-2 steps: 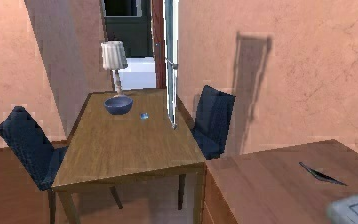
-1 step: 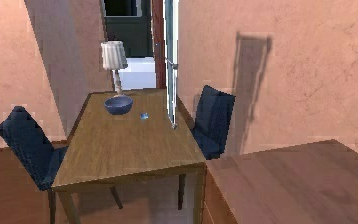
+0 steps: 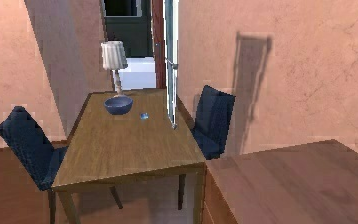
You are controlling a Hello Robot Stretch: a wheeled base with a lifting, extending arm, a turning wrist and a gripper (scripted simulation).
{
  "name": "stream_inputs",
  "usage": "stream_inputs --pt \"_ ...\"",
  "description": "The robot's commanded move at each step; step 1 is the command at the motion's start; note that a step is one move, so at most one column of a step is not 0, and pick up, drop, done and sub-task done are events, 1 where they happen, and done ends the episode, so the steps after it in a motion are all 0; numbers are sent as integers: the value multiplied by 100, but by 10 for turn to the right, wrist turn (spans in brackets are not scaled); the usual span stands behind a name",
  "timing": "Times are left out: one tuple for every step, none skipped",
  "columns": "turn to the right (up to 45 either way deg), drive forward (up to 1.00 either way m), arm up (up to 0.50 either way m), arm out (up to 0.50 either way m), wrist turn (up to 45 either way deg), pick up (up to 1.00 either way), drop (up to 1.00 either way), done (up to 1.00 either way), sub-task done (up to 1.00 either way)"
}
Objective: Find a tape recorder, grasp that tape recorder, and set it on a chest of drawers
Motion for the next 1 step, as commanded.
stream_inputs --pt "0 0 -12 0 0 0 0 0 0"
